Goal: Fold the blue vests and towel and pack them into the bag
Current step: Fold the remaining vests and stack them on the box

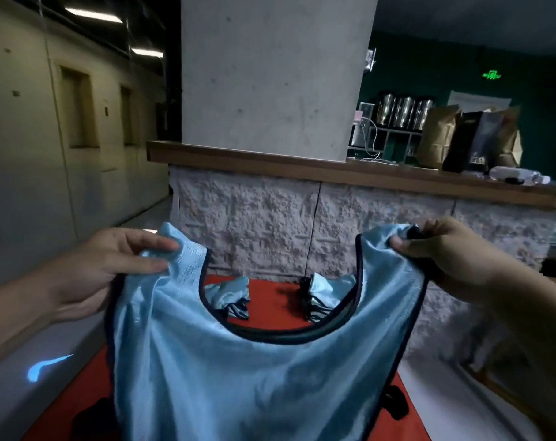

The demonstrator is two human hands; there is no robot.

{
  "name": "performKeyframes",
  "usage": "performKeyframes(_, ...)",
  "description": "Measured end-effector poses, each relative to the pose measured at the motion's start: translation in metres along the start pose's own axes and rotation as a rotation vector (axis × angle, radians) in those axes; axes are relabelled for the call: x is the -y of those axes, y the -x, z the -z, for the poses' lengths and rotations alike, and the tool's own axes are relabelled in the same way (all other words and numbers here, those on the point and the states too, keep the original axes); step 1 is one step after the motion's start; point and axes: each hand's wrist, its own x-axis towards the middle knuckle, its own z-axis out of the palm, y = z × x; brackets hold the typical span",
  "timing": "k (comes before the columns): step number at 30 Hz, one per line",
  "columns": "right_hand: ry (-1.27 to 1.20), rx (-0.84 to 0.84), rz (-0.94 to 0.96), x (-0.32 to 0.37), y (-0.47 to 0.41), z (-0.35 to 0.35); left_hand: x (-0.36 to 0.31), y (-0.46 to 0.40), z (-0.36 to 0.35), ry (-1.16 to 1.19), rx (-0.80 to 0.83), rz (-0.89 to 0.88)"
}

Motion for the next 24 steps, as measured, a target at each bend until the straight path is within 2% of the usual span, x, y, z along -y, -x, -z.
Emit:
performKeyframes(3,-0.012,-0.054,0.029,-0.004,-0.021,-0.003,0.004,-0.016,0.0,0.057,0.008,-0.001)
performKeyframes(7,0.027,-0.131,-0.005,-0.034,-0.091,-0.023,0.044,-0.09,-0.001,-0.121,-0.148,-0.024)
performKeyframes(10,0.087,-0.175,-0.035,-0.081,-0.15,-0.031,0.098,-0.15,0.016,-0.237,-0.242,-0.016)
performKeyframes(17,0.239,-0.231,-0.138,-0.204,-0.289,-0.047,0.219,-0.264,0.039,-0.393,-0.395,0.176)
performKeyframes(21,0.306,-0.248,-0.217,-0.284,-0.364,-0.056,0.288,-0.318,0.041,-0.454,-0.383,0.277)
performKeyframes(24,0.31,-0.278,-0.255,-0.317,-0.401,-0.064,0.322,-0.342,0.042,-0.447,-0.379,0.299)
